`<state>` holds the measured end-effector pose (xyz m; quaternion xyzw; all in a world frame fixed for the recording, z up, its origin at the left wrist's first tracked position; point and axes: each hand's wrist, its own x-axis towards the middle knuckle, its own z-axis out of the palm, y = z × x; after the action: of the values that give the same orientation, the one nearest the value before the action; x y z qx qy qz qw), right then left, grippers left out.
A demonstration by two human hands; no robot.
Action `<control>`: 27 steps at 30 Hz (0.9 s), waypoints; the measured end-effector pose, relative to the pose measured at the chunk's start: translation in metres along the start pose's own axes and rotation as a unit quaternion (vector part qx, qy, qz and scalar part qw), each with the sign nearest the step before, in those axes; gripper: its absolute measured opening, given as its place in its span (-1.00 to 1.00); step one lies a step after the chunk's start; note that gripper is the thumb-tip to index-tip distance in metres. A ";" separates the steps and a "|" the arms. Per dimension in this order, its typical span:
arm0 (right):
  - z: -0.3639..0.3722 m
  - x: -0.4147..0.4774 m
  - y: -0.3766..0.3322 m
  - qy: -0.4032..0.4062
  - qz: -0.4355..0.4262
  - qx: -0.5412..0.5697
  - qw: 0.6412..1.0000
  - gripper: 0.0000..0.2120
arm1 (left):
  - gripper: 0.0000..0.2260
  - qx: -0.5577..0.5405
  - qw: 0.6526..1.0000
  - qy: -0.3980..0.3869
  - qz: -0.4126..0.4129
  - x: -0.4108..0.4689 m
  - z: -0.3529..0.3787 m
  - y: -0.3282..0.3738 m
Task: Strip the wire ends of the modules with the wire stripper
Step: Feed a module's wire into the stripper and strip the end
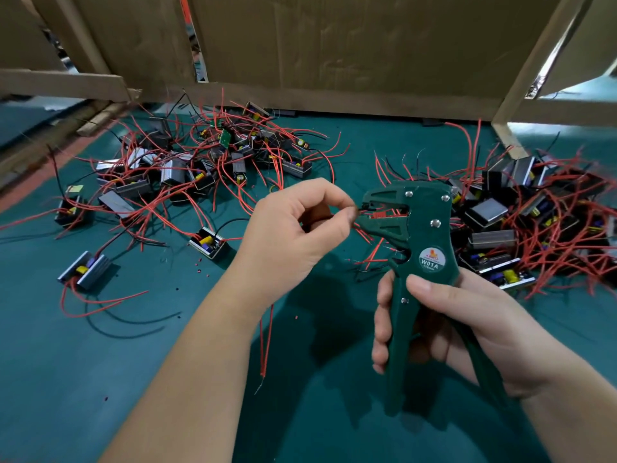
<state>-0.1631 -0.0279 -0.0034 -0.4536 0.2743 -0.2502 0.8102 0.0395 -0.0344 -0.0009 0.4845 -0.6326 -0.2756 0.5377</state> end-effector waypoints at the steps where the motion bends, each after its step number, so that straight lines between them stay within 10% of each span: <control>1: 0.001 0.000 0.001 0.004 -0.002 0.002 1.000 -0.58 | -0.90 0.003 1.000 0.001 0.006 0.000 0.000 0.000; 27: 0.002 0.003 0.004 -0.001 0.007 0.007 1.000 -0.32 | -0.92 0.023 0.998 0.022 0.050 -0.003 0.004 0.000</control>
<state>-0.1586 -0.0264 -0.0067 -0.4465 0.2751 -0.2455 0.8153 0.0357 -0.0328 -0.0032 0.4709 -0.6504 -0.2232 0.5526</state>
